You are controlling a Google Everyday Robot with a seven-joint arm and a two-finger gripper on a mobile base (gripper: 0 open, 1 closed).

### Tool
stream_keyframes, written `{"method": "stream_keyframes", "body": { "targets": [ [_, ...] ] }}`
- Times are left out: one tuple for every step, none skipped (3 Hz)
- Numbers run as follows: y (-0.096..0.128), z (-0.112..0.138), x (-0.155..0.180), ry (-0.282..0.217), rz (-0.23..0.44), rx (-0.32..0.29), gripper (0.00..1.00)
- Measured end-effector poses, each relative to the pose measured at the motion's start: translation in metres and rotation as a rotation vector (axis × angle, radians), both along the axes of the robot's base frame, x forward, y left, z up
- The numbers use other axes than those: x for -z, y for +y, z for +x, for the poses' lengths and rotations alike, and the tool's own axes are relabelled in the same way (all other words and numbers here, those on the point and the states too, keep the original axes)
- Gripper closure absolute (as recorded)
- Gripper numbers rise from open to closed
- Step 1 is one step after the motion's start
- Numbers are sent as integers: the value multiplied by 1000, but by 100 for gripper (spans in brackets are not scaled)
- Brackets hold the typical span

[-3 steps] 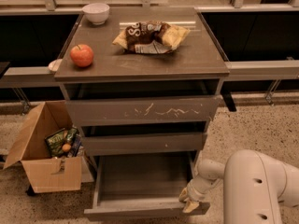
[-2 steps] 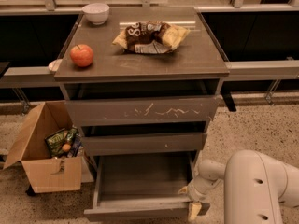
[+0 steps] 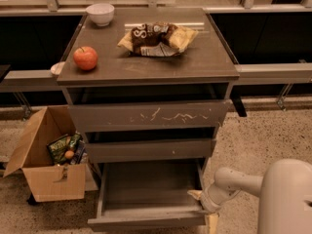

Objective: Open bottom drawer

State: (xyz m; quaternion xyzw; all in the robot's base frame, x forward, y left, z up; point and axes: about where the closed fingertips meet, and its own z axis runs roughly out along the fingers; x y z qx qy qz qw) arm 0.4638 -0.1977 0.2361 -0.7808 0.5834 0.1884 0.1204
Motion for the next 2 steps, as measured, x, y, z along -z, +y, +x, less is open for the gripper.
{"method": "stream_keyframes", "body": {
  "targets": [
    [5,-3,-56,-127,-29,-66,0],
    [21,-30,-103,-205,-70,-146,0]
  ]
}}
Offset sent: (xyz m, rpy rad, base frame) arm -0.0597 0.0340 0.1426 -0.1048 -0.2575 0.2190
